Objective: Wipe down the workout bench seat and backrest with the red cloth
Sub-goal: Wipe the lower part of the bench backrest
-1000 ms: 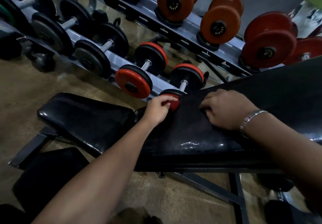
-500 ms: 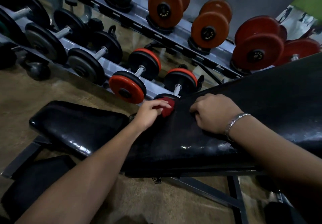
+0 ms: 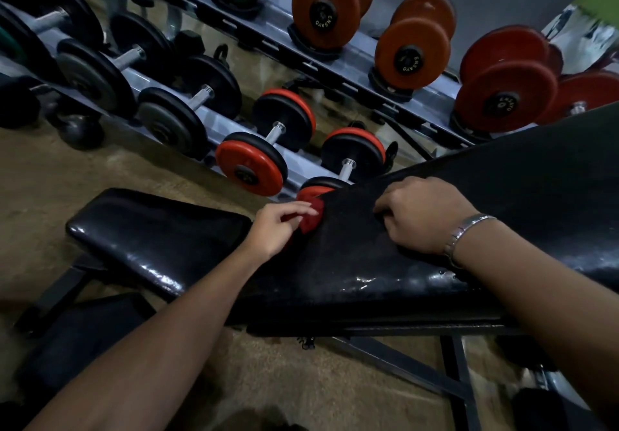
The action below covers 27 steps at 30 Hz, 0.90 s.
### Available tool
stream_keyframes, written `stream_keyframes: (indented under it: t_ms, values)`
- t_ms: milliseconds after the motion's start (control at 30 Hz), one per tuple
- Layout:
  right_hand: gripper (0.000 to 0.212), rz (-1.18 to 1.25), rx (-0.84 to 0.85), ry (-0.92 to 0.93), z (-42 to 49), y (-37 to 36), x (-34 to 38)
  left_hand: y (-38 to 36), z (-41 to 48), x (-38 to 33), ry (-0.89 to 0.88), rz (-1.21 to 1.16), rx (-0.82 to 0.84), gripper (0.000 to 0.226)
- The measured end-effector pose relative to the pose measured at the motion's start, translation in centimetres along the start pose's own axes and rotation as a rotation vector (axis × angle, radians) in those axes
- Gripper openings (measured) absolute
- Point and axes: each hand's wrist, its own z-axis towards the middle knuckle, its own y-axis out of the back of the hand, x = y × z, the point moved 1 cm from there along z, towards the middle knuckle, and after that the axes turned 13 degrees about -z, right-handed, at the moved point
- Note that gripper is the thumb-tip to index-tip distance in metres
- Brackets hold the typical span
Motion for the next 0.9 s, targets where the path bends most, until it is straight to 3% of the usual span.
stream_keyframes:
  t_ms: [100,300,467,667,800,900]
  values:
    - [0.035,0.003,-0.001,0.002,0.1,0.0,0.1,-0.5,0.5,-0.2,0.016,0.041,-0.058,0.040]
    - [0.034,0.013,0.005,-0.008,-0.1,0.2,0.0,-1.4,-3.5,-1.9,-0.032,-0.017,0.062,0.036]
    - [0.035,0.010,0.015,-0.012,-0.2,0.2,0.1,-1.7,-1.2,-2.5,0.006,0.051,-0.039,0.036]
    - [0.035,0.012,0.010,-0.021,-0.3,0.3,0.2,-3.1,-3.5,-3.6,-0.054,-0.058,0.088,0.042]
    - [0.035,0.024,0.009,-0.032,-0.2,0.5,0.2,-0.1,-3.2,-1.4,0.027,-0.016,-0.049,0.038]
    - [0.032,0.023,0.012,-0.040,-0.1,0.8,0.5,-1.4,-4.1,-2.1,0.013,-0.004,-0.040,0.039]
